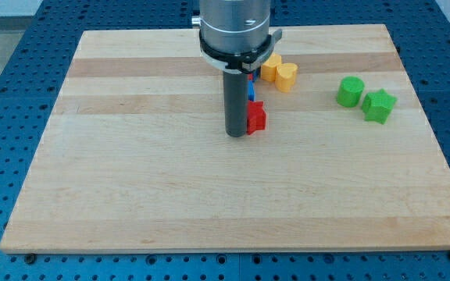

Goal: Move the red star near to the blue cube

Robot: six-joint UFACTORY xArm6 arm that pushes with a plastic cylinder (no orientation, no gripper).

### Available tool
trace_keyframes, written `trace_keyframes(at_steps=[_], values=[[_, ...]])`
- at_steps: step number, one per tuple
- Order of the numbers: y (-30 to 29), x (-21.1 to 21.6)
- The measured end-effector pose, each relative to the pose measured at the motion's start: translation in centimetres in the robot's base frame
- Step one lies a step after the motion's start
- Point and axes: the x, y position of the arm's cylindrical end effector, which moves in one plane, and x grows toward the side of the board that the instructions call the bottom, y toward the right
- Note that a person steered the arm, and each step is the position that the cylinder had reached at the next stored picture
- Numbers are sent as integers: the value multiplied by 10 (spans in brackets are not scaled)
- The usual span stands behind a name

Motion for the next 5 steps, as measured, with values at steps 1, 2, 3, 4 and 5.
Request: trace_keyframes(at_steps=[1,2,3,4,5], values=[[10,1],[16,17],[21,23],[29,22],[38,14]])
